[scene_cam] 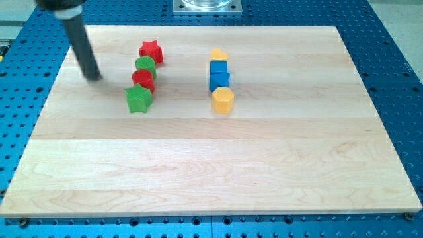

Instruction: Move the green star right to the red circle

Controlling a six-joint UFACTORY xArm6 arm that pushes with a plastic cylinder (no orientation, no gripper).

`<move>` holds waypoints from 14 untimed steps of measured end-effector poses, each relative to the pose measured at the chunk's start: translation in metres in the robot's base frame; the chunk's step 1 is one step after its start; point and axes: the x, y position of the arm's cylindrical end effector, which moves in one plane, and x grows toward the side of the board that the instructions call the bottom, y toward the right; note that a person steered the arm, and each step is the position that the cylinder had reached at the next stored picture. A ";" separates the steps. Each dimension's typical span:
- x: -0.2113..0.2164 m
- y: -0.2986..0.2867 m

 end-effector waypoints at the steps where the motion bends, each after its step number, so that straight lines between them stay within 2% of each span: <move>1: 0.031 0.011; 2: 0.032 0.041; 6: 0.050 0.094; 8: 0.107 0.092; 9: 0.107 0.123; 10: 0.051 0.139; 12: 0.060 0.138; 13: 0.088 0.116; 14: 0.078 0.117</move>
